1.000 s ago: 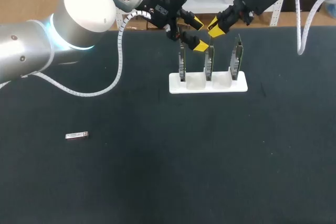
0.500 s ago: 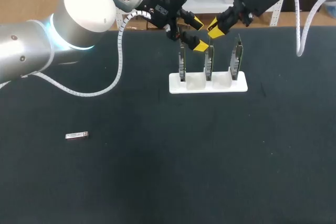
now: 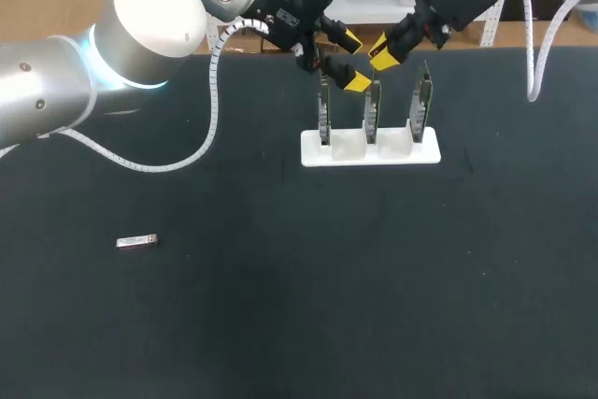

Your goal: Pick up the optical module with the left hand, and insert it into the network port with the right hand.

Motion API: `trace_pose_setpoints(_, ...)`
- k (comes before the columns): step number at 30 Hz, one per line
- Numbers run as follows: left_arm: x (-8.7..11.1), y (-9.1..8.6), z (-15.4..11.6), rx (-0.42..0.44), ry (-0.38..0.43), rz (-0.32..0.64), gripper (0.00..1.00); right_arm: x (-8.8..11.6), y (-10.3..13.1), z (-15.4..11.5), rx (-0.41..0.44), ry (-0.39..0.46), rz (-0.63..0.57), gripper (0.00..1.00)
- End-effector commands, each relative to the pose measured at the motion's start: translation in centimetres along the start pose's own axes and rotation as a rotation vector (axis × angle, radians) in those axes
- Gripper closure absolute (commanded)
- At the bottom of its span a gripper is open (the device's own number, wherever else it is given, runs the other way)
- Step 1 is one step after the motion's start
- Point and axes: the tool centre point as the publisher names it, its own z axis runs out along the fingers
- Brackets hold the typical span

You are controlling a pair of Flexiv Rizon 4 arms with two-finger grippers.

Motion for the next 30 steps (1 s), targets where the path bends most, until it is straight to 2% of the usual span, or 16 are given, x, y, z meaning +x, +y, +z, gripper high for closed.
trace_pose_setpoints(1, -0.1, 0.2, 0.0, 0.003, 0.005, -0.001, 0.0, 0.0, 0.0, 0.0, 0.004, -0.024, 0.002, 0.0)
trace_pose_setpoints(9, -0.1, 0.2, 0.0, 0.003, 0.005, -0.001, 0.0, -0.1, 0.3, -2.0, 0.056, -0.139, 0.02, 0.0)
trace_pose_setpoints(13, -0.1, 0.2, 0.0, 0.003, 0.005, -0.001, 0.0, 0.5, 0.7, -3.7, 0.067, -0.28, 0.028, 0.0)
trace_pose_setpoints(15, -0.1, 0.2, 0.0, 0.003, 0.005, -0.001, 0.0, 0.6, 1.0, -4.2, 0.02, -0.369, 0.006, 0.0)
trace_pose_setpoints(18, -0.1, 0.2, 0.0, 0.003, 0.005, -0.001, 0.0, 1.3, 0.8, -4.8, 0.027, -0.385, 0.01, 0.0)
trace_pose_setpoints(25, -0.1, 0.2, 0.0, 0.003, 0.005, -0.001, 0.0, 1.0, 0.7, -5.2, 0.043, -0.393, -0.01, 0.0)
trace_pose_setpoints(27, -0.1, 0.2, 0.0, 0.003, 0.005, -0.001, 0.0, 1.1, 0.5, -5.4, 0.097, -0.392, -0.005, 1.0)
trace_pose_setpoints(30, -0.1, 0.2, 0.0, 0.003, 0.005, -0.001, 0.0, 0.9, 0.4, -5.3, 0.087, -0.383, -0.019, 1.0)
